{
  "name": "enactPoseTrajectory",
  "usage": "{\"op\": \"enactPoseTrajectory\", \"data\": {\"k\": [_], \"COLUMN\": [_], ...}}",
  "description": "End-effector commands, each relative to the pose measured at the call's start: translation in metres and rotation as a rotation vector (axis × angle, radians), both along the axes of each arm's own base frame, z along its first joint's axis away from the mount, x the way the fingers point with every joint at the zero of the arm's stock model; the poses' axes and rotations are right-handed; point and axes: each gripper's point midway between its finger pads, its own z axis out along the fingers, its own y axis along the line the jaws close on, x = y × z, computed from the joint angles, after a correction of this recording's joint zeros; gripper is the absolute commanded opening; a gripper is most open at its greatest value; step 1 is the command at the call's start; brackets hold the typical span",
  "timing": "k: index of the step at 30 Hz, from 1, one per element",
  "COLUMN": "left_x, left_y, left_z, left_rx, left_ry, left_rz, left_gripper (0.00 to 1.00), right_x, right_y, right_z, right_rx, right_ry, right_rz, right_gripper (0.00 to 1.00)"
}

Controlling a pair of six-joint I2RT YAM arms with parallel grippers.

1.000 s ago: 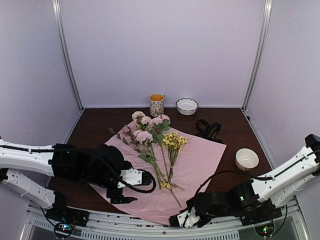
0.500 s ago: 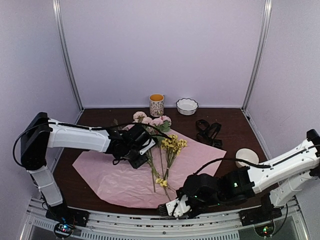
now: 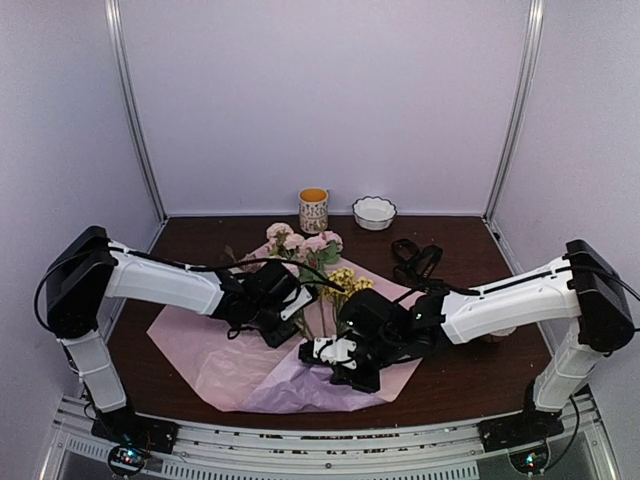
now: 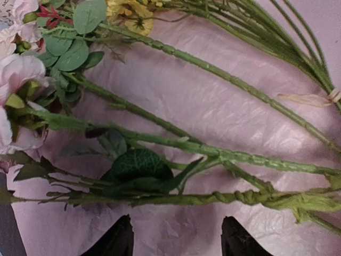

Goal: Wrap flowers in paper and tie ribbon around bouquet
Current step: Fold the bottom corner of the flattened wrapping paper at the center of the board.

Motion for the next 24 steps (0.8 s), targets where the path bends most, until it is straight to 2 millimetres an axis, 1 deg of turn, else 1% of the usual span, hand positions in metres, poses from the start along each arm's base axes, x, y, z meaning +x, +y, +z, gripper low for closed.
{"op": "enactPoseTrajectory", "data": {"k": [1, 3, 4, 6, 8, 11, 14, 17, 19, 22, 24], "left_x": [0.003, -0.004, -0.010, -0.022, -0.039, -0.077, -0.119, -0.146, -0.154, -0.166, -0.168], "left_y": [-0.013, -0.006, -0.001, 0.008, 0.015, 0.015, 0.010, 0.010, 0.011, 0.011, 0.013], "left_z": [0.066, 0.087, 0.098, 0.110, 0.116, 0.119, 0.109, 0.089, 0.081, 0.077, 0.068], "left_rx": [-0.216, -0.280, -0.315, -0.365, -0.416, -0.517, -0.616, -0.605, -0.594, -0.596, -0.567], "left_ry": [-0.113, -0.138, -0.144, -0.130, -0.082, 0.066, 0.274, 0.401, 0.442, 0.480, 0.489], "left_rz": [-0.026, -0.012, -0.010, 0.001, -0.003, -0.066, -0.120, -0.141, -0.141, -0.168, -0.164], "left_gripper": [0.65, 0.73, 0.75, 0.76, 0.76, 0.76, 0.78, 0.85, 0.88, 0.88, 0.88], "right_x": [0.001, 0.004, 0.006, 0.007, 0.009, 0.014, 0.017, 0.017, 0.018, 0.019, 0.019], "right_y": [0.007, 0.006, 0.007, 0.011, 0.013, 0.012, 0.013, 0.015, 0.015, 0.013, 0.014], "right_z": [0.000, -0.002, -0.003, -0.001, -0.001, -0.001, -0.003, -0.003, -0.004, -0.004, -0.003], "right_rx": [0.020, 0.021, 0.031, 0.048, 0.053, 0.060, 0.063, 0.065, 0.066, 0.082, 0.102], "right_ry": [0.163, 0.198, 0.211, 0.228, 0.236, 0.250, 0.275, 0.310, 0.326, 0.344, 0.352], "right_rz": [-0.090, -0.123, -0.133, -0.140, -0.147, -0.175, -0.208, -0.236, -0.257, -0.294, -0.306], "right_gripper": [0.02, 0.03, 0.03, 0.03, 0.03, 0.04, 0.04, 0.05, 0.05, 0.06, 0.06]}}
